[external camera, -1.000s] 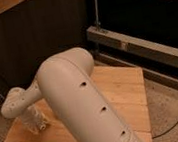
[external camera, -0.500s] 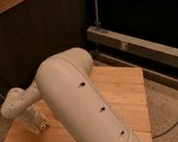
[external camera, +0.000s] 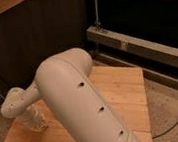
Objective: Stand the bottle upright
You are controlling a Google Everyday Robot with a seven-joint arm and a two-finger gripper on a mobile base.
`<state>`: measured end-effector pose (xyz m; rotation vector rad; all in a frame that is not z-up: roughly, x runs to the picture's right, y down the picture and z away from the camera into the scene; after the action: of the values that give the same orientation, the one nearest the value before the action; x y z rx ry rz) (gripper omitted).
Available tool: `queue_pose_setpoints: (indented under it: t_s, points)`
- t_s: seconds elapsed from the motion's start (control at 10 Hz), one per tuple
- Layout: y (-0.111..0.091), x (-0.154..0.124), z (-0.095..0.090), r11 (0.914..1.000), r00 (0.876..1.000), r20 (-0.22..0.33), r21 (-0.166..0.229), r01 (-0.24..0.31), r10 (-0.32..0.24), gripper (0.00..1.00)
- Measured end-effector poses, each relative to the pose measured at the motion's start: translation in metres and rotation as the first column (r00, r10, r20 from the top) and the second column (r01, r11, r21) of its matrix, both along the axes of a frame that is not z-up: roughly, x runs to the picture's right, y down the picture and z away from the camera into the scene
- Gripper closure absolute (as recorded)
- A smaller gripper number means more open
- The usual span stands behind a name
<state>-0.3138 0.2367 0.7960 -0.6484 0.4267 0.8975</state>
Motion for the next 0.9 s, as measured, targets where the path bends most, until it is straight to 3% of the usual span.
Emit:
queue_pose_setpoints:
  t_s: [0.4,0.9]
  points:
    - [-0.004,0.002,-0.004,1.0,1.0,-0.004,-0.003,-0.004,0.004,0.62]
    - [-0.011,0.008,-0.023,0.9994,1.0,-0.01,-0.024,0.026,-0.026,0.62]
